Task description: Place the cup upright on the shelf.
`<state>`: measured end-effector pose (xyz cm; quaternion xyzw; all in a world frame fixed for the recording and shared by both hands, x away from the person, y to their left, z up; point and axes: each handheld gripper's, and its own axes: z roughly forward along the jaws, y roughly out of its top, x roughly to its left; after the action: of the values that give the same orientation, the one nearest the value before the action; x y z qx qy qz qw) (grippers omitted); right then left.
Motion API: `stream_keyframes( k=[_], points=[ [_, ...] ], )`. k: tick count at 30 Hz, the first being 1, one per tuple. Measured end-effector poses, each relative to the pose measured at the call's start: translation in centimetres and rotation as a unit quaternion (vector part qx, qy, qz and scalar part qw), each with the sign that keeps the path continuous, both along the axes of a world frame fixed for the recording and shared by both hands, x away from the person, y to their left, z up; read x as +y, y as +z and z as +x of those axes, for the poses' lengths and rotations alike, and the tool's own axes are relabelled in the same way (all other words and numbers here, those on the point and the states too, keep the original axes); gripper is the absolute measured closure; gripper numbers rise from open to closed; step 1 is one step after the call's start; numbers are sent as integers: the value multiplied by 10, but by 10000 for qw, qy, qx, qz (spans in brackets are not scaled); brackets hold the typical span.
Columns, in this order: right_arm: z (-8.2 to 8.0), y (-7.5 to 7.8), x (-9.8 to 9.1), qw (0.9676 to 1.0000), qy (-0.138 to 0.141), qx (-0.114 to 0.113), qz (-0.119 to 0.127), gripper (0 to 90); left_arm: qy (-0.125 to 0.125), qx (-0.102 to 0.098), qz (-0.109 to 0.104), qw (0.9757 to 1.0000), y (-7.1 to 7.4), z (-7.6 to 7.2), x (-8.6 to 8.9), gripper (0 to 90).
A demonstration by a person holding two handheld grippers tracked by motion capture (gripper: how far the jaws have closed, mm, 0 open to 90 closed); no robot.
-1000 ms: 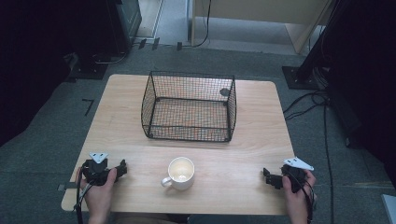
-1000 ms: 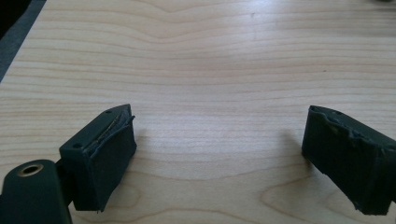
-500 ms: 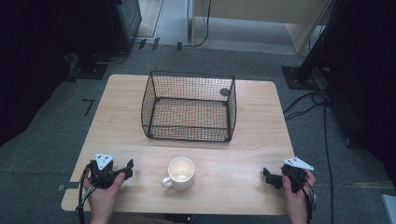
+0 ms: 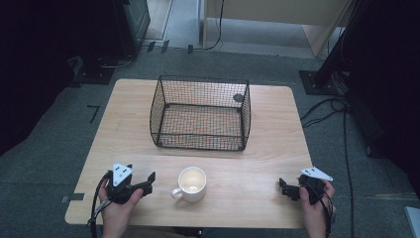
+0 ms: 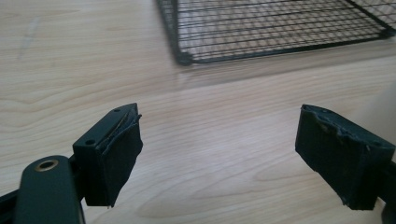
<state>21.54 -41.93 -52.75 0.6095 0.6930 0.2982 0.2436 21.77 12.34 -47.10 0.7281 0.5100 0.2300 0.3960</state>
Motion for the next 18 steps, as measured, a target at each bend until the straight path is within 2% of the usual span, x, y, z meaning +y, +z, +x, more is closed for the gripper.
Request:
stream_keyframes(
  k=[4, 11, 16, 18],
  points=[
    [0, 0, 0, 10000, 2, -2, -2, 0, -347, -32, -55, 9994, 2, -3, -11, 153],
    [1, 0, 0, 10000, -14, 2, -2, 0, -902, -43, -235, 9956, 8, -11, -24, 181],
    [1, 0, 0, 10000, -15, 3, -2, 0, -1235, -2, -364, 9917, 8, -16, -32, 235],
    [1, 0, 0, 10000, -14, 2, -2, 0, -1385, 22, -435, 9894, 9, -17, -36, 244]
  ],
)
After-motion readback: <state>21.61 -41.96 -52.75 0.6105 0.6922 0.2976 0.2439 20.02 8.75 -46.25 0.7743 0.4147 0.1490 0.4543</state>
